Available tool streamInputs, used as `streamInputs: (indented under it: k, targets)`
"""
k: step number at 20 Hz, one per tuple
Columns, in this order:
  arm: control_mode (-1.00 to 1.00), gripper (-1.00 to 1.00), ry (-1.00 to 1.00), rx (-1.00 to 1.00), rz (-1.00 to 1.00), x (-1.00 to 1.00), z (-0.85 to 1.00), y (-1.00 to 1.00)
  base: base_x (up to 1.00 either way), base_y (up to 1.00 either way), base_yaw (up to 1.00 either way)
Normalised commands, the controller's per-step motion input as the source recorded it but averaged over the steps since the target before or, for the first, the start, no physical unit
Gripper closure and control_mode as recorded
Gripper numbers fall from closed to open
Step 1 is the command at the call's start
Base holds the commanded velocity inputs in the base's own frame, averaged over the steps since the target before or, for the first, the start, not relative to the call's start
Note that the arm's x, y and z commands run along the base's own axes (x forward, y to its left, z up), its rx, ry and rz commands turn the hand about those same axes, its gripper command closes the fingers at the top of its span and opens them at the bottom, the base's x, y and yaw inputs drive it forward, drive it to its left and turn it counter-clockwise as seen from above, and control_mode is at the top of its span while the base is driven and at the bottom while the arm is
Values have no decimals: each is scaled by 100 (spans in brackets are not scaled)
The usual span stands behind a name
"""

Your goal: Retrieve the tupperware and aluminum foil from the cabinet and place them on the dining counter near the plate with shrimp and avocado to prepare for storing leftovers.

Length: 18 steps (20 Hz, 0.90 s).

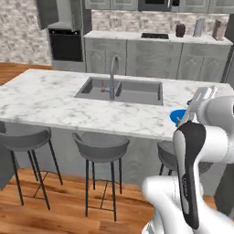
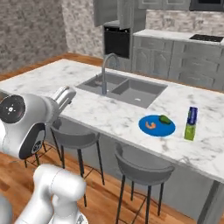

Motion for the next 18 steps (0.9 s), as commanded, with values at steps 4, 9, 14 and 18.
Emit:
streamInputs:
  k: [4,9,14,18]
  targets:
    - [100,-100,0,0,0,0,0,0,-1,100,58]
    - [100,-100,0,0,0,0,0,0,1,100,48]
    - [100,-100,0,0,0,0,0,0,15,100,44]
    - [100,-100,0,0,0,0,0,0,38,100,40]
